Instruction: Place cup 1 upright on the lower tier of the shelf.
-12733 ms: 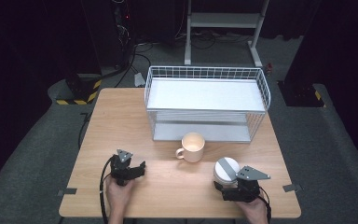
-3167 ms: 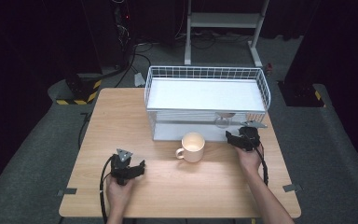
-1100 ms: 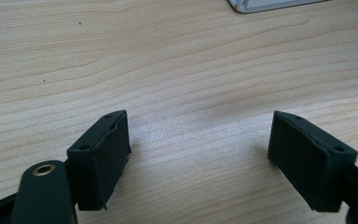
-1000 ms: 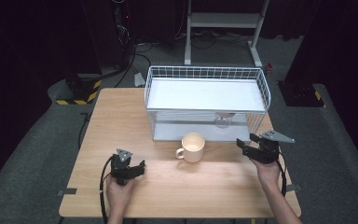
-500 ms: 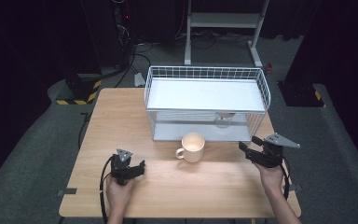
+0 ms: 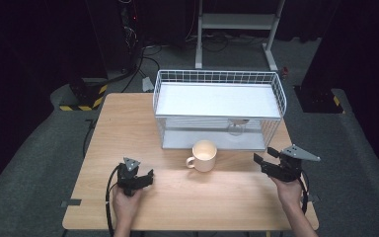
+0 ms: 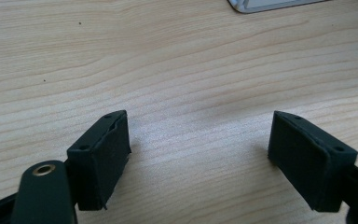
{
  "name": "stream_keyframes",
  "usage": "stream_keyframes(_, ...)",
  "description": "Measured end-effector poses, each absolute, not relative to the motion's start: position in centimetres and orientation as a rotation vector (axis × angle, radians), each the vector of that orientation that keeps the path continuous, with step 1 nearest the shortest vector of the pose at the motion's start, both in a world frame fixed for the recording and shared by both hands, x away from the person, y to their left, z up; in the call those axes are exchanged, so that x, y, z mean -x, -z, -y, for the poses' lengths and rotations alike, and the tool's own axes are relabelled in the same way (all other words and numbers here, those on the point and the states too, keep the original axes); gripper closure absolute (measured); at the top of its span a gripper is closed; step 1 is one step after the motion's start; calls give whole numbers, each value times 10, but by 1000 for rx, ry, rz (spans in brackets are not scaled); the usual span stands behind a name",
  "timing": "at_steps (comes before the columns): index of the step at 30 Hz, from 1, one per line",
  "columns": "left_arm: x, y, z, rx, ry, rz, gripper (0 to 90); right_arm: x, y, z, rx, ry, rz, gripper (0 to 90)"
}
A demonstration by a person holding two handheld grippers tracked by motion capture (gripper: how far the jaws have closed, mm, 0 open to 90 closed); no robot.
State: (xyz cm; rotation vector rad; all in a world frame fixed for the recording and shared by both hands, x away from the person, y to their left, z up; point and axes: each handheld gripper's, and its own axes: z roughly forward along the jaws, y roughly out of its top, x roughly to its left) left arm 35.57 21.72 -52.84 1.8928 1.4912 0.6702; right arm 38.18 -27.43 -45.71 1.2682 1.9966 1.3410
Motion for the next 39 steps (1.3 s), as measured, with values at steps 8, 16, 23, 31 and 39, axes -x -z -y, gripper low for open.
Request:
stream_keyframes(8,-356,528,-217,-1893,-671,-1491,210,-374,458,274,-1226,-1364,-2005,317)
stream_keyframes(16,-356,528,-217,-1893,-670,-1492,210,-368,465,277,-1231,-1360,-2002,315)
stream_keyframes(23,-356,528,-217,-1893,-671,-1491,210,-359,470,279,-1232,-1360,-1990,315)
stream_keyframes(31,-356,528,-217,-1893,-670,-1492,210,-349,483,280,-1252,-1357,-1981,315)
stream_keyframes(39,-356,528,-217,-1892,-670,-1492,210,-344,491,285,-1260,-1320,-1998,317)
